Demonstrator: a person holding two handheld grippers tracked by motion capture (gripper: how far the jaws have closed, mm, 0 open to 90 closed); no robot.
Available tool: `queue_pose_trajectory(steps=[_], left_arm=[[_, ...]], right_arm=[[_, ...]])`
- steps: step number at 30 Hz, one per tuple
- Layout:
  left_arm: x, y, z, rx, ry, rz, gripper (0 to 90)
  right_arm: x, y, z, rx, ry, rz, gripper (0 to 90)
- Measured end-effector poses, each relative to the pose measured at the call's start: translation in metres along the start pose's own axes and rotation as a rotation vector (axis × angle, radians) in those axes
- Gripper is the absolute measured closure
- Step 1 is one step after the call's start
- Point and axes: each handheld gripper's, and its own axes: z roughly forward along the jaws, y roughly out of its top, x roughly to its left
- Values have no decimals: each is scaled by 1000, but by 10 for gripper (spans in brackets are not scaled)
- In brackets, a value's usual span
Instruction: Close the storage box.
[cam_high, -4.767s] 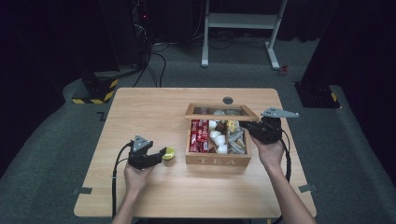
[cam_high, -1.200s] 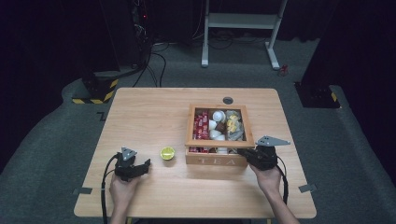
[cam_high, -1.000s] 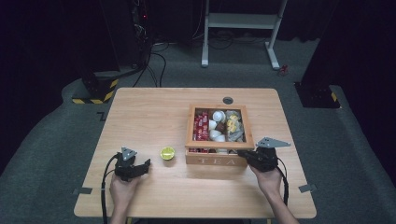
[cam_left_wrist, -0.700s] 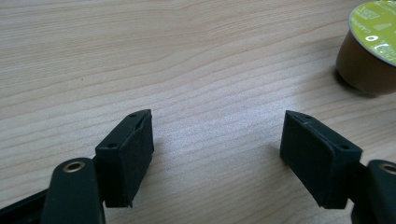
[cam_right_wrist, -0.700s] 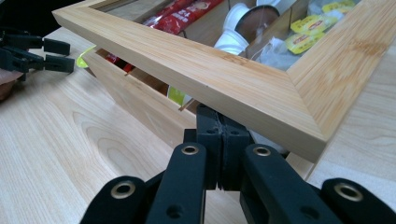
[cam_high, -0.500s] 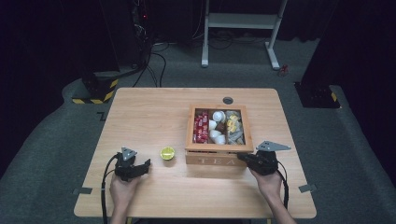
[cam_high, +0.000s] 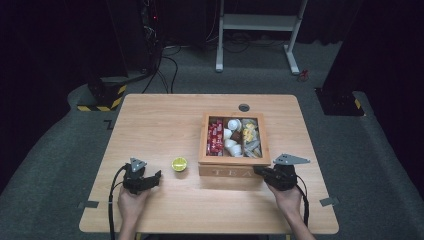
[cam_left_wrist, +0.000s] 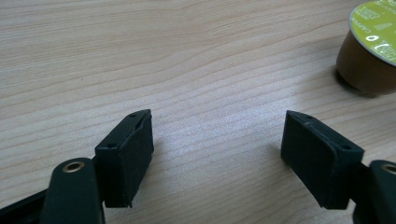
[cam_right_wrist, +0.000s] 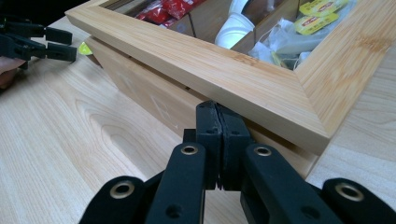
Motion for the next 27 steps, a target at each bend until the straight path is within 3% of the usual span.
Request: queue_pose_trajectory(steps=[15,22,27], left_arm=[[0,0,0,3,-1,-2,254],[0,0,0,3,1,-2,254],[0,0,0,3,-1,-2,254]], right_arm=[[3,-3,2,39,16,-8,861],[6,1,-5,10,26,-21,809],[8,8,-14,-22,36,-26,723]])
